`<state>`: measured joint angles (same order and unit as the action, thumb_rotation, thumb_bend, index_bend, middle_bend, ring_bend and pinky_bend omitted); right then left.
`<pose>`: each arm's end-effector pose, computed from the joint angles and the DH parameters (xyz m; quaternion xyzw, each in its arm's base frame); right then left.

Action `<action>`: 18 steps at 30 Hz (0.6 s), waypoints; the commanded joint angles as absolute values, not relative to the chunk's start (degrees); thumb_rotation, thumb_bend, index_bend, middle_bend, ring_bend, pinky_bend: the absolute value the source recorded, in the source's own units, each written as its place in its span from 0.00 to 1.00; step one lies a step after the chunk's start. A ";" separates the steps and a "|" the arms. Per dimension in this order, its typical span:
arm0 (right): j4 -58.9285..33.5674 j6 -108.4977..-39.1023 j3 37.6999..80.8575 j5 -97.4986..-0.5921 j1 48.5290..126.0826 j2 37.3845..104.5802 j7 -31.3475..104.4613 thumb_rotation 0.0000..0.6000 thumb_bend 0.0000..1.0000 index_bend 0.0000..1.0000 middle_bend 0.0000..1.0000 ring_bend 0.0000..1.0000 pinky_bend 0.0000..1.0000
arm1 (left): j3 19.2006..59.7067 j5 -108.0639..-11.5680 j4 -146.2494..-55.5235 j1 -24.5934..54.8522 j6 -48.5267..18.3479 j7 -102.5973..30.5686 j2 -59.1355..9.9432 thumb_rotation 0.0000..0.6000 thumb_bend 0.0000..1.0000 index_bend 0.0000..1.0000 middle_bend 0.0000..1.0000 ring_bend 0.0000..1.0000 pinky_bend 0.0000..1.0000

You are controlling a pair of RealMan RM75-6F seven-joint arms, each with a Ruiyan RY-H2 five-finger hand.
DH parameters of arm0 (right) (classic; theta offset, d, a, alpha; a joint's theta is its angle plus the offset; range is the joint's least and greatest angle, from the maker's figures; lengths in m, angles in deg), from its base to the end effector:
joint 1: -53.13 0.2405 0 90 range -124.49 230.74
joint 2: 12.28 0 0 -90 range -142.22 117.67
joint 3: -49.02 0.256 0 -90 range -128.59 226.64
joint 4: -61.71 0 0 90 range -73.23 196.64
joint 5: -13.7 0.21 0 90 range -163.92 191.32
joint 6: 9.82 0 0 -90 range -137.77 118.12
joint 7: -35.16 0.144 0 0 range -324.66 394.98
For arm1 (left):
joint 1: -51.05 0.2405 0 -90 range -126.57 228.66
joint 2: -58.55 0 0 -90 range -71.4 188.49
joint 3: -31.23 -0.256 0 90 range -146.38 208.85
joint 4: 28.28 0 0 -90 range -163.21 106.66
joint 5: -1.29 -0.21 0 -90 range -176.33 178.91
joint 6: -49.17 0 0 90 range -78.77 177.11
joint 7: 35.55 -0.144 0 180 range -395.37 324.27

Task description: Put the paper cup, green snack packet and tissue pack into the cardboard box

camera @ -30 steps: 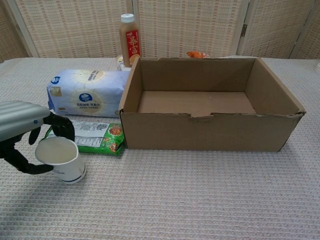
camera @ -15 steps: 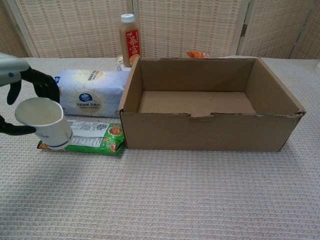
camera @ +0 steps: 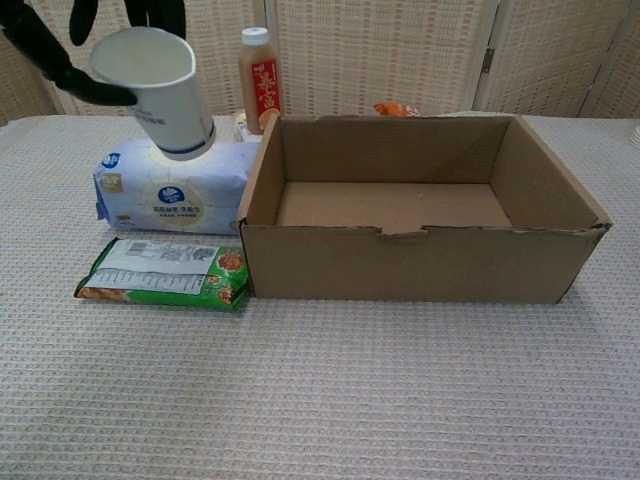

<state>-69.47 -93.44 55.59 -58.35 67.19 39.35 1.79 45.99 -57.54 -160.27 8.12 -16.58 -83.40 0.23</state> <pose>-0.1781 -0.2075 0.1848 0.6242 -0.3610 0.3534 0.5960 -0.0425 0.2733 0.1292 -0.7771 -0.2169 -0.3931 0.4410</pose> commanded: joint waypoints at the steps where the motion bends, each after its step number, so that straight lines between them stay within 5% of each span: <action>1: -69.40 -93.85 55.94 -58.38 67.05 39.02 2.28 1.00 0.07 0.07 0.00 0.00 0.00 | 48.93 -52.62 -158.18 2.48 -15.80 -85.52 -5.29 1.00 0.26 0.41 0.43 0.32 0.53; 10: -69.15 -94.25 56.68 -57.73 66.92 38.28 3.41 1.00 0.07 0.07 0.00 0.00 0.00 | 50.89 -46.86 -148.97 -7.61 -18.51 -88.93 -20.13 1.00 0.26 0.41 0.43 0.32 0.53; 18: -69.01 -94.34 56.97 -57.49 66.80 37.84 4.06 1.00 0.07 0.07 0.00 0.00 0.00 | 52.88 -42.04 -140.48 -12.42 -18.52 -87.11 -26.27 1.00 0.26 0.42 0.42 0.31 0.53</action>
